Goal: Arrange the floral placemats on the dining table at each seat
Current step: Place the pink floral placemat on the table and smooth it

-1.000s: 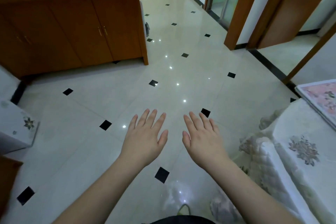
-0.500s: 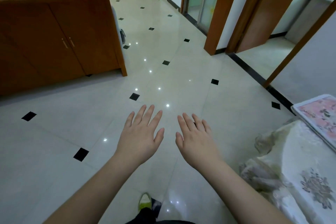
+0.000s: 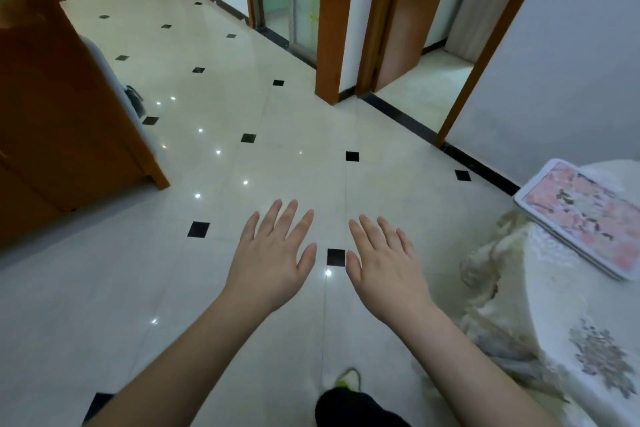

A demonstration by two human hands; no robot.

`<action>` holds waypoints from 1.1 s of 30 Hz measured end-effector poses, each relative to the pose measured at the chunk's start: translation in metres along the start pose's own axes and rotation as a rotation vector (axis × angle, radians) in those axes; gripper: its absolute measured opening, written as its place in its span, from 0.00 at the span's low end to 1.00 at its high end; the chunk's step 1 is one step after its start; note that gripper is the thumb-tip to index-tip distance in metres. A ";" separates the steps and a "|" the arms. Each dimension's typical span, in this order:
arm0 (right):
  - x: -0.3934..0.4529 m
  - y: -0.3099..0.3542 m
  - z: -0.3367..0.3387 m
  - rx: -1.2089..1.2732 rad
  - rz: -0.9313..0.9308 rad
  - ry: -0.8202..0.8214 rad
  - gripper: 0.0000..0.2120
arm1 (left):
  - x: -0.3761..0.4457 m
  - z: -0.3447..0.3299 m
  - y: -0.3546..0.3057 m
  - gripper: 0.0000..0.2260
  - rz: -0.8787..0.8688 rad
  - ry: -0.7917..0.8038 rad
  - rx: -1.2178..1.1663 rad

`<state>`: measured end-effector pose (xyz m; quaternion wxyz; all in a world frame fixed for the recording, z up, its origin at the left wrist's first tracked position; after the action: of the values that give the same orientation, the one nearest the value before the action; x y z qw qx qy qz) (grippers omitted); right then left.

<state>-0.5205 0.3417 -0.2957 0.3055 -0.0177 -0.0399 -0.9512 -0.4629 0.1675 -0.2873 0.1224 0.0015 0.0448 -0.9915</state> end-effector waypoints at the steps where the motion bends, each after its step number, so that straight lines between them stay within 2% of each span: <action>1: 0.008 -0.009 0.000 -0.001 -0.025 -0.012 0.28 | 0.015 -0.001 -0.006 0.33 -0.023 0.003 0.001; 5: 0.042 -0.052 -0.003 0.014 -0.111 -0.004 0.28 | 0.079 -0.003 -0.034 0.34 -0.120 0.013 0.017; 10: 0.085 -0.119 0.002 0.084 -0.157 0.032 0.35 | 0.158 0.003 -0.079 0.33 -0.221 0.023 0.057; 15: 0.121 -0.184 0.012 0.067 -0.228 0.011 0.36 | 0.224 0.002 -0.124 0.30 -0.344 -0.003 0.100; 22: 0.150 -0.238 0.004 0.053 -0.411 0.022 0.32 | 0.304 -0.008 -0.180 0.33 -0.492 0.033 0.100; 26: 0.171 -0.268 -0.004 -0.009 -0.531 0.008 0.28 | 0.356 -0.020 -0.206 0.31 -0.595 0.023 0.044; 33: 0.213 -0.309 -0.002 -0.040 -0.762 -0.039 0.28 | 0.438 -0.025 -0.250 0.31 -0.824 0.057 -0.024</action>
<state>-0.8740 0.4683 -0.3055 -0.0714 -0.0259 -0.0309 -0.9966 -0.9484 0.3049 -0.2966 -0.2862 0.0095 0.0566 -0.9565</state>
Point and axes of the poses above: each hand's wrist, its own x-axis towards the middle knuckle, its own z-axis out of the back of the hand, y = z × x, the point moved 1 cm from there along x, towards the middle knuckle, and after that the axes turned 6 degrees about z, right-handed, at the moved point
